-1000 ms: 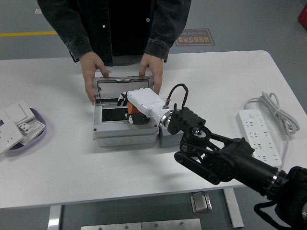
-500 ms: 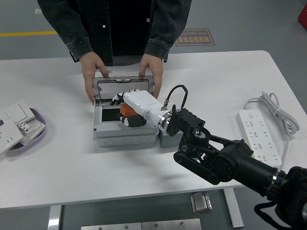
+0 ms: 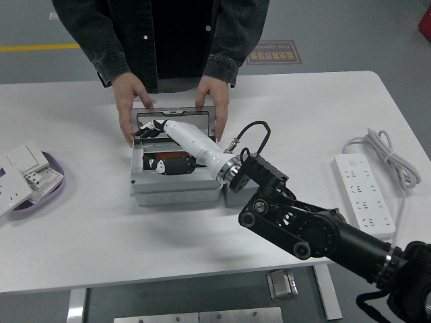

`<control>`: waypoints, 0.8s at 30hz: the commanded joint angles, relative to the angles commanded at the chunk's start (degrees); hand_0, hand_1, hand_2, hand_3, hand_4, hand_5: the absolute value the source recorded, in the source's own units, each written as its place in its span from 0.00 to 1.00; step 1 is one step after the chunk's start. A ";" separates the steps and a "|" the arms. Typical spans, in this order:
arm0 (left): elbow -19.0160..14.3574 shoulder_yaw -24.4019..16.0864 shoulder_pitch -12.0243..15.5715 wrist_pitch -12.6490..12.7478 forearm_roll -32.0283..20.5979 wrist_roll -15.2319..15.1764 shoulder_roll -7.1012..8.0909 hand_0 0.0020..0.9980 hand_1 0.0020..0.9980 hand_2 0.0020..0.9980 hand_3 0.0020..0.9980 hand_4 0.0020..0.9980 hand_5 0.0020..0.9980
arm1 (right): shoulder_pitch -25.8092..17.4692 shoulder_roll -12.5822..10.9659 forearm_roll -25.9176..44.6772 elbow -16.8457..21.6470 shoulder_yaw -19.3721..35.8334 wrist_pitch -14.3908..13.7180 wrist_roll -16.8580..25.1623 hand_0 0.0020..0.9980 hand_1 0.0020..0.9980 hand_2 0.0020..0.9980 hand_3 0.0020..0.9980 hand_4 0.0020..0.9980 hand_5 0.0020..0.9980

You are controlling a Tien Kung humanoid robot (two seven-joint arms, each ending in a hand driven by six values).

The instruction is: Pick up the cylinder from the cube,place it in the box,flap close box

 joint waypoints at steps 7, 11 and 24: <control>0.00 -0.50 -0.19 -0.12 0.77 0.02 0.24 0.60 0.58 0.56 0.60 0.67 0.27 | 5.56 -2.91 6.43 -0.39 1.88 -0.29 -1.50 0.82 0.71 0.70 0.72 0.67 0.12; 0.00 -0.69 -0.38 -0.23 1.15 -0.01 0.38 0.60 0.58 0.56 0.60 0.66 0.27 | 8.53 -3.59 7.89 -4.83 0.95 0.18 -1.78 0.81 0.70 0.69 0.72 0.68 0.14; 0.00 -0.62 -0.25 -0.16 0.96 0.10 0.16 0.60 0.58 0.56 0.60 0.66 0.27 | 8.67 -6.65 9.65 -8.44 -4.41 1.29 -2.57 0.80 0.70 0.69 0.72 0.69 0.15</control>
